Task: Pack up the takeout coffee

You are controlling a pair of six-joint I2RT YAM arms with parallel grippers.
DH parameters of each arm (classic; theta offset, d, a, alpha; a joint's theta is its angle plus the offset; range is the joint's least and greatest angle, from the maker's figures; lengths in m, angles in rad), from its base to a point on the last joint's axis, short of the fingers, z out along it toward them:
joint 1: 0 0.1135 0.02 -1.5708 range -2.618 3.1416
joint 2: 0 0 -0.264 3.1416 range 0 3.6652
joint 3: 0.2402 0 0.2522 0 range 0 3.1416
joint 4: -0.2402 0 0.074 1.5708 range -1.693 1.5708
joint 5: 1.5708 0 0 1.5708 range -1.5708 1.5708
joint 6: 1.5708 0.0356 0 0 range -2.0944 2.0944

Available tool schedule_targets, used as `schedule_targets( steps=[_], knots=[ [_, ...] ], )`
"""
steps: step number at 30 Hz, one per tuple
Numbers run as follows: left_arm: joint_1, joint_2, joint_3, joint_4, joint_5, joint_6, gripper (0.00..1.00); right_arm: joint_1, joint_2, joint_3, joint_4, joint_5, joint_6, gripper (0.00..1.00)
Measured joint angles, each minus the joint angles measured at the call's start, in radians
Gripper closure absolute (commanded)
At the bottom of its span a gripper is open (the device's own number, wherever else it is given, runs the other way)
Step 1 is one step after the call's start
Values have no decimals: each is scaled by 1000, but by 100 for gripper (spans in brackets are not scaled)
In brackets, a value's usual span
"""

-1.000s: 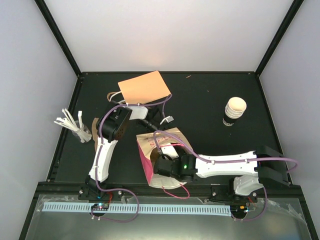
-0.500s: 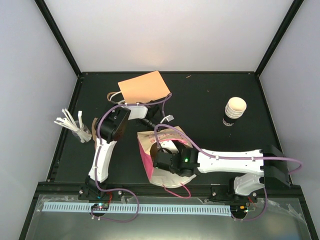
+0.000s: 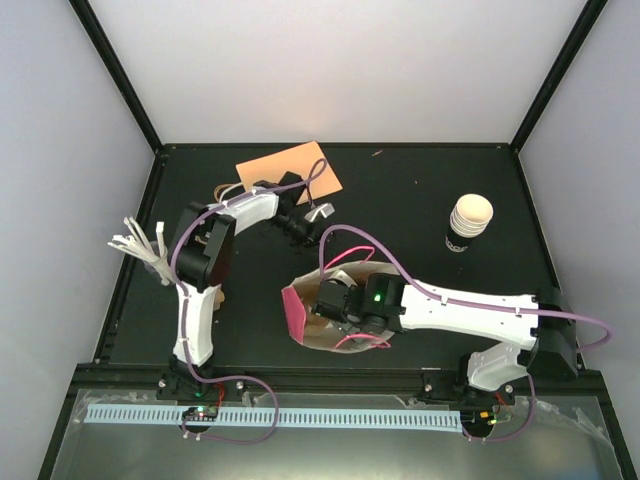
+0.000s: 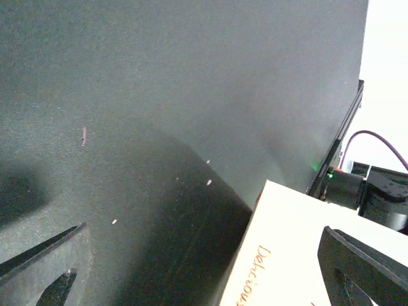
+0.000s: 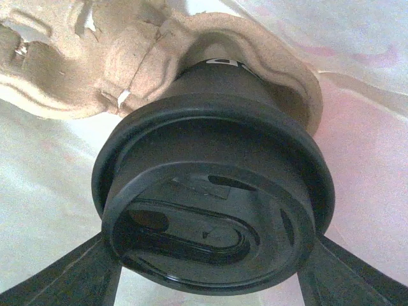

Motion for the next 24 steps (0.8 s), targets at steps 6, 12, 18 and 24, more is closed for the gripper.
schedule_targets(
  steps=[6, 12, 18, 24],
  knots=[
    [6, -31, -24, 12, -13, -11, 1, -1, 11, 47, -103, -31, -29, 14],
    [26, -106, -134, 53, -42, -58, 1, -1, 34, 163, -180, -42, -78, 0],
    [64, -335, -219, 132, -91, -113, 1, -5, 81, 243, -216, -40, -126, 0],
    [107, -579, -328, 171, -129, -138, 1, -10, 93, 333, -211, -18, -183, 0]
  ],
)
